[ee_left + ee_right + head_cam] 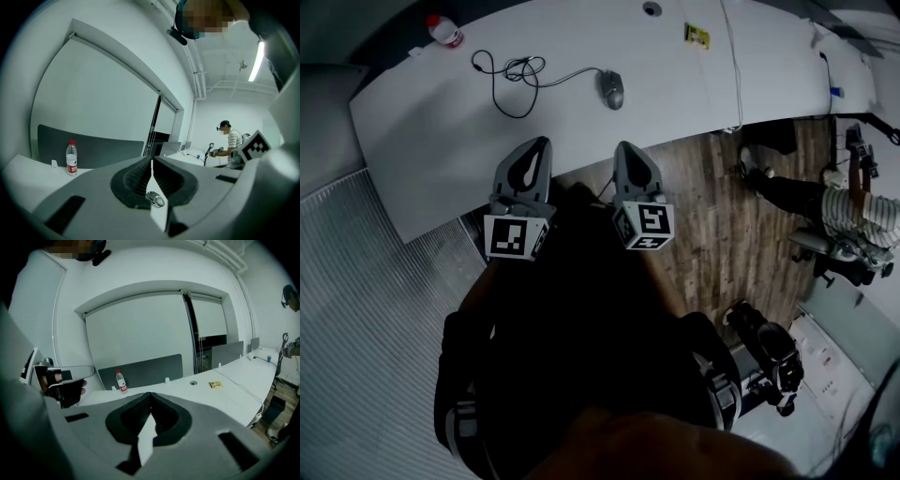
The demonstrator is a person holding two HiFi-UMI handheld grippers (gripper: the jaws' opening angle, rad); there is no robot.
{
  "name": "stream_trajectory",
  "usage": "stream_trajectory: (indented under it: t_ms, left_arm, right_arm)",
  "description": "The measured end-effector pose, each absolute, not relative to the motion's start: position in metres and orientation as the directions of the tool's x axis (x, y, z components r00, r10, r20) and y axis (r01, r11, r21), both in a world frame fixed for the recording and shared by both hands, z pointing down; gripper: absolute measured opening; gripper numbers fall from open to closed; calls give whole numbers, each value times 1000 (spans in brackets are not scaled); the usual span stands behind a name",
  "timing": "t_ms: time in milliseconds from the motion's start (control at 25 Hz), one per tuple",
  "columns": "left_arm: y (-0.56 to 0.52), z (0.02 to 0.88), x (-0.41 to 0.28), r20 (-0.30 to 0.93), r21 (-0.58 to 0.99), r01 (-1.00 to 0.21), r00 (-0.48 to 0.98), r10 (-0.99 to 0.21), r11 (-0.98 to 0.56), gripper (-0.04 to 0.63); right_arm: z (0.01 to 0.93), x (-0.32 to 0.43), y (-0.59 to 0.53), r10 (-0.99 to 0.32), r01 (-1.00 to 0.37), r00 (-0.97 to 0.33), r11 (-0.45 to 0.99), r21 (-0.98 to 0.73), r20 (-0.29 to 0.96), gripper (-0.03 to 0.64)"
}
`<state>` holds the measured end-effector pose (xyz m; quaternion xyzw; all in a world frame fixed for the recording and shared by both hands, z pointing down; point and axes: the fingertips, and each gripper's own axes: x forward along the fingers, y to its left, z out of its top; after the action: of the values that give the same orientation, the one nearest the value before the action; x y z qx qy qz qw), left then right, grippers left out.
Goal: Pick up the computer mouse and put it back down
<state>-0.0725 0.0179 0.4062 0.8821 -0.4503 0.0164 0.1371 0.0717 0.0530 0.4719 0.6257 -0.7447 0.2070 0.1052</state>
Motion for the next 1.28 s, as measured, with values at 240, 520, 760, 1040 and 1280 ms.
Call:
stream_trajectory:
  t_ms: [240, 520, 760, 1040, 1280]
  left_arm:
    - [1, 408, -72, 151, 245, -796, 596, -789, -554, 12]
    - [-24, 411, -54, 169, 253, -826, 551, -818, -504, 12]
    - [-43, 423, -38, 196, 268, -843, 522, -830, -466, 12]
    - [-57, 444, -26, 250, 261, -850, 518, -818, -458, 12]
    - [-70, 459, -21, 275, 257, -854, 514, -812, -453, 12]
  right_arm:
    - [474, 72, 38, -879, -981, -182, 129, -148, 440, 0]
    - [484, 85, 4, -855, -971, -237, 188, -149, 462, 0]
    - [510, 100, -20, -810, -965, -263, 212, -156, 523, 0]
    - [543, 109, -42, -783, -962, -273, 214, -171, 558, 0]
    - [579, 115, -60, -747, -966, -258, 210, -150, 613, 2]
